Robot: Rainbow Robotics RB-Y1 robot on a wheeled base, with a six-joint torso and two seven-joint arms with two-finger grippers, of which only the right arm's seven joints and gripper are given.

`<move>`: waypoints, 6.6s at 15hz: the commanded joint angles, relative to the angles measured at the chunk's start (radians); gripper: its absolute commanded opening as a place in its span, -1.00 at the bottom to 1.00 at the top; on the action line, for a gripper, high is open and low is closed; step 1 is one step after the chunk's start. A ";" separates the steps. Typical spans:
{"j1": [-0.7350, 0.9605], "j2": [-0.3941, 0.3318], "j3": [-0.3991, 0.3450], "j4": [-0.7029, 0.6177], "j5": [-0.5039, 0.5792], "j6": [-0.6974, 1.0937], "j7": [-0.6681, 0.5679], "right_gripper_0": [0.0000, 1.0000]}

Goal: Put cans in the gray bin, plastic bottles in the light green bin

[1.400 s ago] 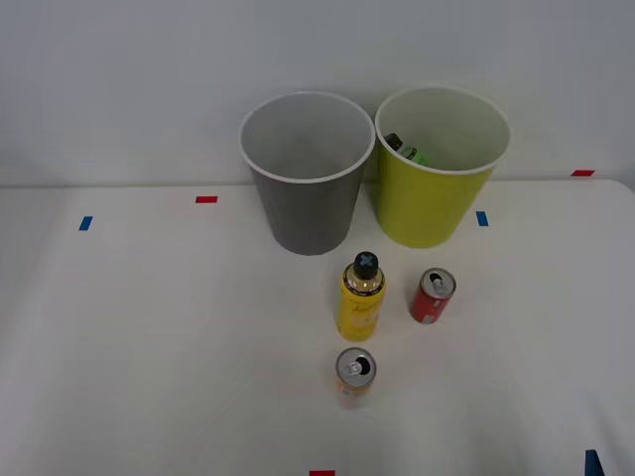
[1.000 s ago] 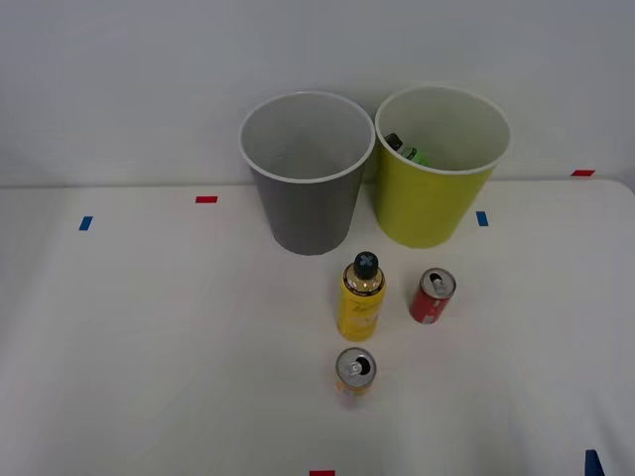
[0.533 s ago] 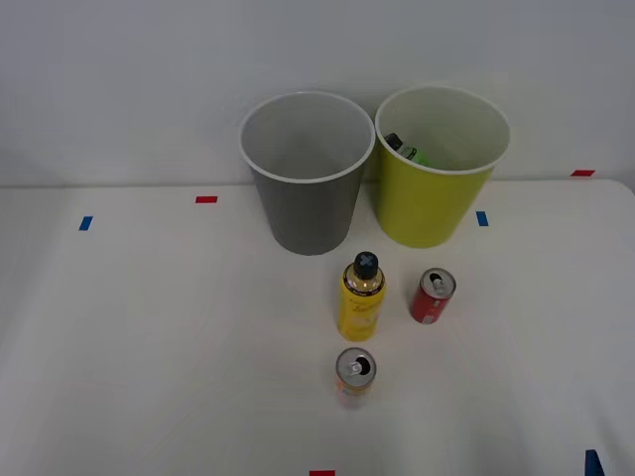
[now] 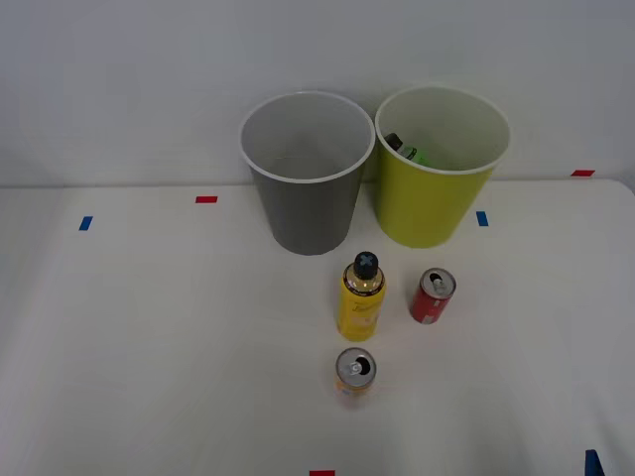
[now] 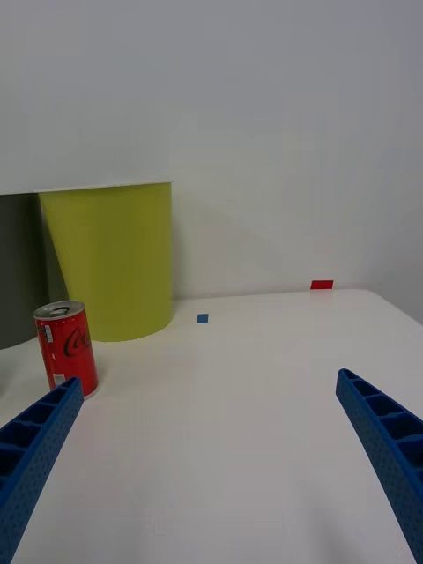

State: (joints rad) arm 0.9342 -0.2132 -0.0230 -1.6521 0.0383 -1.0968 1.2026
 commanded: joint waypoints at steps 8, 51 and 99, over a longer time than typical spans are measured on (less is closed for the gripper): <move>0.000 0.000 0.000 0.000 0.000 0.000 0.000 1.00; -0.614 -0.181 0.360 0.143 -0.153 0.376 0.169 1.00; -0.827 -0.305 0.410 0.113 -0.285 0.638 0.202 -0.95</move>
State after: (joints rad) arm 0.1081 -0.4870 0.3830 -1.5206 -0.2300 -0.4487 1.4145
